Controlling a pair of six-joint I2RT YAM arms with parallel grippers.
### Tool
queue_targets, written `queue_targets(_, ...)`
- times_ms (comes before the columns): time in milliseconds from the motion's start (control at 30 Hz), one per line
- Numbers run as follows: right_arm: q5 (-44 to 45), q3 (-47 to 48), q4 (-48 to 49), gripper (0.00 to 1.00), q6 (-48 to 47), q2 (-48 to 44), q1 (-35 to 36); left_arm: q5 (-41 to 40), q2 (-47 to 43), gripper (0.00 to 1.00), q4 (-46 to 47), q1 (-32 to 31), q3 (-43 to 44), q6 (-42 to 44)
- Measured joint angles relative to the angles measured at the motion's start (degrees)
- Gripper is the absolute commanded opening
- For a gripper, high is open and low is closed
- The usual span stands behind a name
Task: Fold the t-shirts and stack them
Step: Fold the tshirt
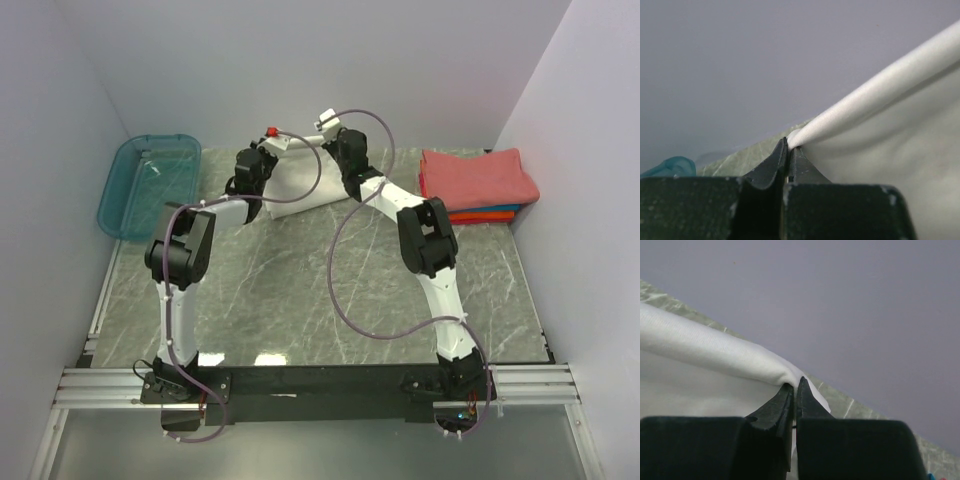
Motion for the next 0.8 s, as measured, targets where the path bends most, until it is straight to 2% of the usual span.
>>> queue_targets(200, 1.9, 9.6, 0.4, 0.0, -3.0, 8.7, 0.1, -1.3, 7.0, 0.0, -2.8, 0.7, 8.8, -0.8)
queue_targets(667, 2.3, 10.3, 2.2, 0.0, -6.8, 12.5, 0.9, 1.5, 9.0, 0.0, -8.2, 2.1, 8.8, -2.8)
queue_targets(800, 2.0, 6.3, 4.0, 0.0, -6.7, 10.8, 0.9, 3.4, 7.4, 0.0, -8.0, 2.1, 6.0, -2.9)
